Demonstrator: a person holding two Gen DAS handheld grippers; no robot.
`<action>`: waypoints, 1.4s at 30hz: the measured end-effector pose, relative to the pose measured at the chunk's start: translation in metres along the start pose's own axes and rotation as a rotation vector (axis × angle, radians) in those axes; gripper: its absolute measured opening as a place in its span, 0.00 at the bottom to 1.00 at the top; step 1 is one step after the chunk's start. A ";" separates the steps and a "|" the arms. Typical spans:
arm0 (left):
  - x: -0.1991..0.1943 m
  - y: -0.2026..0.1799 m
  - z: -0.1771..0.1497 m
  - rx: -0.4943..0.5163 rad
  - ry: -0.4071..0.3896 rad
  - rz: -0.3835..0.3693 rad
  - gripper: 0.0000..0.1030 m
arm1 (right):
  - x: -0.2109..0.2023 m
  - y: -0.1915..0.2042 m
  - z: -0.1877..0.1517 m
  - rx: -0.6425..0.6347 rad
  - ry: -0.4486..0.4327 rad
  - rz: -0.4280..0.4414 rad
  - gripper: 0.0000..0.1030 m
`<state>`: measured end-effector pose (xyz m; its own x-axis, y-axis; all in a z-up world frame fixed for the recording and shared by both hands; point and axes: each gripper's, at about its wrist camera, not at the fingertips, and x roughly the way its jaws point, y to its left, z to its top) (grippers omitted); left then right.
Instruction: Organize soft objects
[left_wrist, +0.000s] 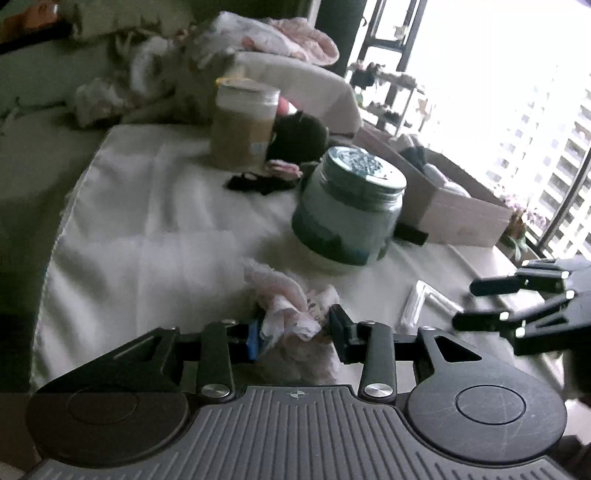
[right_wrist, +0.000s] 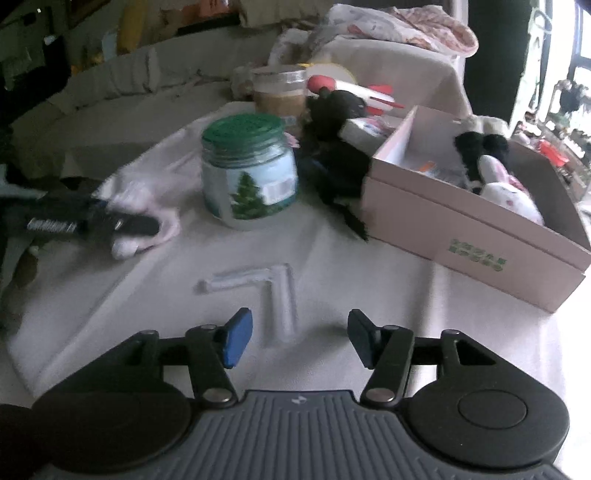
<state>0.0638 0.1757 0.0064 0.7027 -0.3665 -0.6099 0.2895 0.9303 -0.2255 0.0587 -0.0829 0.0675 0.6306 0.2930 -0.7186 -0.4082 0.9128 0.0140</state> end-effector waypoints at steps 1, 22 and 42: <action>0.003 -0.003 -0.005 0.005 0.006 0.005 0.41 | 0.000 -0.003 -0.001 -0.006 0.001 -0.032 0.59; 0.002 -0.009 -0.016 0.033 -0.057 0.044 0.39 | 0.004 0.020 -0.010 0.001 -0.041 -0.086 0.85; 0.000 -0.006 -0.018 0.006 -0.072 0.042 0.38 | 0.022 -0.008 0.003 0.030 -0.081 -0.042 0.79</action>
<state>0.0500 0.1709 -0.0061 0.7595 -0.3275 -0.5621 0.2626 0.9449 -0.1957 0.0773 -0.0830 0.0537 0.6984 0.2753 -0.6606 -0.3611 0.9325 0.0069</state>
